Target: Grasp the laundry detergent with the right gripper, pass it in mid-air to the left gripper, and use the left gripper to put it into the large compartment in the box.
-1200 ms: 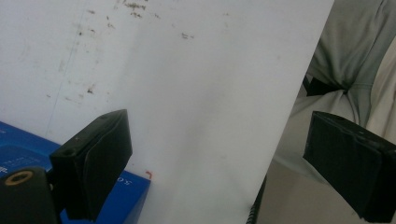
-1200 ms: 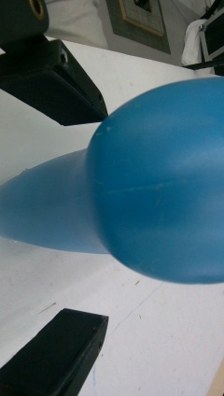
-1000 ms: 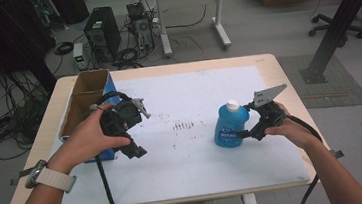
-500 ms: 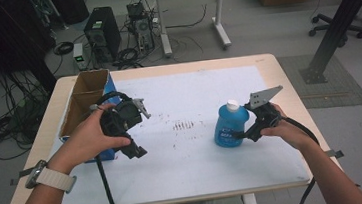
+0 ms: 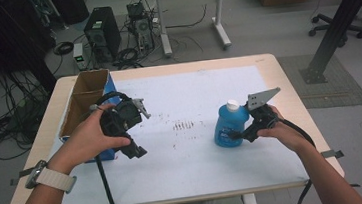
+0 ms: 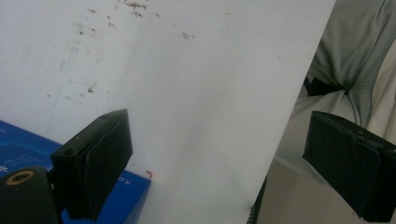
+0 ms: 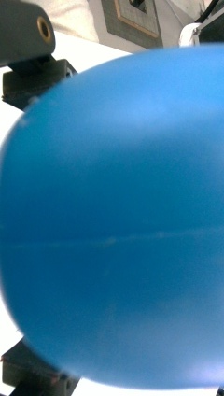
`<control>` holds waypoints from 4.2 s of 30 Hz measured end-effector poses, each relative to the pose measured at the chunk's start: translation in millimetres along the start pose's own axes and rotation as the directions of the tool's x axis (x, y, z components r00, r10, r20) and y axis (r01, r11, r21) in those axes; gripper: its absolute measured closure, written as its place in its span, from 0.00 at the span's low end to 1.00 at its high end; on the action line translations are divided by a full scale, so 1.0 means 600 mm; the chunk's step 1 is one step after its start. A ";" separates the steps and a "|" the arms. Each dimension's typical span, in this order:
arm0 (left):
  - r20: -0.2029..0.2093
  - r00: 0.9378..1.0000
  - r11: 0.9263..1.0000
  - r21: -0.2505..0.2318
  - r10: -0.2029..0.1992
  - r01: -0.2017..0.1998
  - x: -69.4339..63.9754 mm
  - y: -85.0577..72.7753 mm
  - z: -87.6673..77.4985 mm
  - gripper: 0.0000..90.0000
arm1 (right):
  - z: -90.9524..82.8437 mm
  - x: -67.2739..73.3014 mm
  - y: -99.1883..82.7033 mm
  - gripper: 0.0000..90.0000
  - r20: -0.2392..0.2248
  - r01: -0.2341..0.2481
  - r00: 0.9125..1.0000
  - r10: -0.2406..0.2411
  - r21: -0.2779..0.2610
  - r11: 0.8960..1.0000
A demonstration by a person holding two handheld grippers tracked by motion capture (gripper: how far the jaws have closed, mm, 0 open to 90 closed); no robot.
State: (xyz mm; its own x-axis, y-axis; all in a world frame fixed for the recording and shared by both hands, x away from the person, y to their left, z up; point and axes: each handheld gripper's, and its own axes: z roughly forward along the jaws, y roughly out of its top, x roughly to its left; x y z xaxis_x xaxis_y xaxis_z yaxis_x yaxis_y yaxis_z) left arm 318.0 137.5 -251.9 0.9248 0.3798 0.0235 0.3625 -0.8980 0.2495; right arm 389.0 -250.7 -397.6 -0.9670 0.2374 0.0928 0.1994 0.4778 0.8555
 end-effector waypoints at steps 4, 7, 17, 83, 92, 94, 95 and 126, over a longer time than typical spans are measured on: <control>0.001 1.000 1.000 0.000 0.001 -0.001 -0.001 0.000 0.000 0.09 | 0.000 0.000 -0.001 0.16 -0.002 0.000 1.000 0.000 -0.003 1.000; 0.002 1.000 1.000 0.000 0.003 -0.003 -0.001 0.000 0.001 0.09 | -0.001 0.001 0.000 0.18 -0.006 0.003 1.000 -0.003 -0.005 1.000; -0.001 1.000 1.000 0.001 0.003 -0.003 -0.002 -0.001 0.001 0.10 | -0.002 0.000 0.000 0.24 -0.010 0.002 1.000 -0.002 -0.008 1.000; -0.049 0.996 0.997 -0.034 0.068 -0.070 -0.032 0.054 -0.064 0.10 | -0.073 0.070 0.106 0.48 -0.050 0.085 0.995 -0.088 -0.048 0.995; -0.060 0.993 0.994 -0.035 0.101 -0.103 -0.045 0.082 -0.097 0.08 | -0.079 0.093 0.136 0.48 -0.078 0.110 0.991 -0.113 -0.034 0.993; -0.061 0.992 0.993 -0.041 0.107 -0.110 -0.048 0.087 -0.104 0.08 | -0.080 0.097 0.143 0.49 -0.080 0.115 0.990 -0.117 -0.028 0.993; -0.064 0.992 0.993 -0.042 0.109 -0.112 -0.050 0.090 -0.108 0.08 | -0.080 0.099 0.147 0.49 -0.084 0.112 0.990 -0.114 -0.024 0.993; 0.028 0.975 0.974 -0.064 0.219 -0.217 -0.082 0.158 -0.125 0.07 | -0.002 0.152 0.227 0.49 -0.239 0.152 0.961 -0.138 0.041 0.988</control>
State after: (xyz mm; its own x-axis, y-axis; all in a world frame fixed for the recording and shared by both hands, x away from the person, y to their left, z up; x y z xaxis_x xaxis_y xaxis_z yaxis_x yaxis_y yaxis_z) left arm 297.9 50.3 -156.8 0.9845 0.1678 0.0509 0.1452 -0.9427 0.3003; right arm 327.7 -164.7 -272.1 -0.9949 -0.0402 0.0930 0.0564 0.5429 0.8379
